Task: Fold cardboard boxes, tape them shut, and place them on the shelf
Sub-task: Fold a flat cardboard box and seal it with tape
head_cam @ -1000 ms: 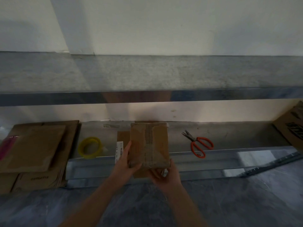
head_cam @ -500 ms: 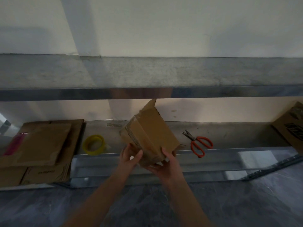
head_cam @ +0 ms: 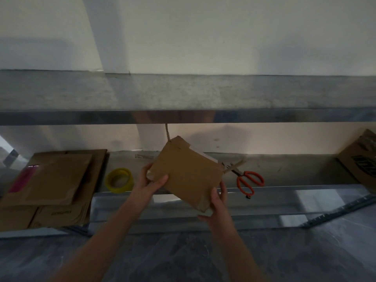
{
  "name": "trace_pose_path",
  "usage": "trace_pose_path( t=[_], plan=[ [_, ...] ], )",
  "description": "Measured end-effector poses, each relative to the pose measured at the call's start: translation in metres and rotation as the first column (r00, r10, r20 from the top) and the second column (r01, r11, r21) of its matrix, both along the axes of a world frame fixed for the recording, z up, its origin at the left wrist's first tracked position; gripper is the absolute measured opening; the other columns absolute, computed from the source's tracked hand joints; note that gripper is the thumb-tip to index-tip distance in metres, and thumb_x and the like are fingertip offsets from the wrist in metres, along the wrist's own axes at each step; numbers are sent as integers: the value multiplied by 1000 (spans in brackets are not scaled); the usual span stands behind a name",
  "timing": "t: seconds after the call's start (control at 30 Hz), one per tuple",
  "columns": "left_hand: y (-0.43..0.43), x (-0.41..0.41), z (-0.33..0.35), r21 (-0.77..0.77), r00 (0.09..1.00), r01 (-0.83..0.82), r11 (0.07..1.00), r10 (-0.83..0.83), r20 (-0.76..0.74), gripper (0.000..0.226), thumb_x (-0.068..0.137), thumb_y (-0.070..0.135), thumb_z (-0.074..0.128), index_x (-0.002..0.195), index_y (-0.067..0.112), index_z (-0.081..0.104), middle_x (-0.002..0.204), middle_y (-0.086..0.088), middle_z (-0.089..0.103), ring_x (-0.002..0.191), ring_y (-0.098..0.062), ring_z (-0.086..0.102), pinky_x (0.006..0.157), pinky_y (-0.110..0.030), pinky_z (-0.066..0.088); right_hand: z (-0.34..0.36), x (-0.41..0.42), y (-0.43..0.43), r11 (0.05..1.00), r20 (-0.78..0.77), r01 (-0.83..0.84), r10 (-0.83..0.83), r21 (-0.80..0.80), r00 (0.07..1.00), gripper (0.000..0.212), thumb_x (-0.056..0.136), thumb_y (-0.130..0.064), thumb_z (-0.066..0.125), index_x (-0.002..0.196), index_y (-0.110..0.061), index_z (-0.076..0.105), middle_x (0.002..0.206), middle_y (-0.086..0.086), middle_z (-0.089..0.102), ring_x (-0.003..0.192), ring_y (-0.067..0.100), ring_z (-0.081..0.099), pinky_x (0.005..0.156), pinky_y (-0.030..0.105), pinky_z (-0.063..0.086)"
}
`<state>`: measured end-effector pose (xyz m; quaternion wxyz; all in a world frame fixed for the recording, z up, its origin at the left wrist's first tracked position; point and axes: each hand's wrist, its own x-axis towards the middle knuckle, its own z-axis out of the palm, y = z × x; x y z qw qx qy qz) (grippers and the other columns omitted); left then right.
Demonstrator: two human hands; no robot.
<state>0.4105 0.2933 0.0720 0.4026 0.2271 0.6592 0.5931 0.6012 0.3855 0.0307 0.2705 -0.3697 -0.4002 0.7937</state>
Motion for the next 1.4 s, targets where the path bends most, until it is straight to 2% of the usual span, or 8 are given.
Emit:
trace_pose_path(
  t=[0.2,0.43,0.6,0.73,0.9,1.0,1.2,1.4],
  plan=[
    [-13,-9,-24,19,990,78,997,-79,117,75,58,48,84,122,50,45,131,3,50,111,-18,62,93,-40,53,6,8,24,994,0,-96,97,56,995,125,38,-63,92,136,-69,15,134,-21,39,118,12,49,99,63,45],
    [-18,-15,-40,-82,985,133,988,-123,125,82,50,60,85,121,50,45,130,8,53,111,-15,61,90,-36,53,1,11,40,956,68,-289,292,-48,954,139,39,-41,99,139,-70,8,145,-11,36,127,22,44,80,54,57],
    [-9,-12,-40,-312,951,144,939,-219,-218,76,81,48,69,145,33,31,134,12,40,118,-7,44,95,-22,36,-8,14,33,981,166,-159,140,107,976,137,32,-45,100,132,-73,11,148,-10,36,125,16,48,85,53,57],
    [-5,-14,-34,-405,807,170,898,-363,-466,82,87,48,61,152,28,15,150,3,32,133,-14,38,105,-26,33,-6,12,29,951,228,-77,7,300,974,130,36,-45,101,118,-86,8,154,-12,27,138,21,38,104,57,44],
    [-5,-16,-21,-459,603,170,872,-461,-651,80,89,61,46,152,31,7,159,4,15,144,-17,21,115,-36,21,2,17,13,860,283,-28,-137,509,949,145,36,-56,97,143,-64,-1,156,-17,17,145,15,25,114,54,34],
    [-8,-22,-18,-529,378,138,837,-538,-753,93,74,87,8,152,35,4,161,8,7,147,-15,8,120,-39,12,7,24,4,764,343,-10,-279,645,897,150,36,-68,91,151,-47,-4,159,-12,10,148,19,17,114,60,29],
    [5,-8,-1,-578,-49,252,776,-586,-809,76,85,70,2,152,33,2,156,13,-9,143,-9,-14,113,-31,-21,13,58,1,751,428,71,-448,657,785,153,26,-82,79,150,-49,-4,161,-7,4,147,26,14,114,59,26],
    [58,44,3,-589,-129,318,743,-582,-803,87,76,75,-5,152,35,5,161,8,3,148,-13,-5,112,-33,-17,12,121,35,743,480,114,-533,660,697,147,31,-73,83,149,-53,-4,162,-3,2,147,30,12,112,62,27]
  ],
)
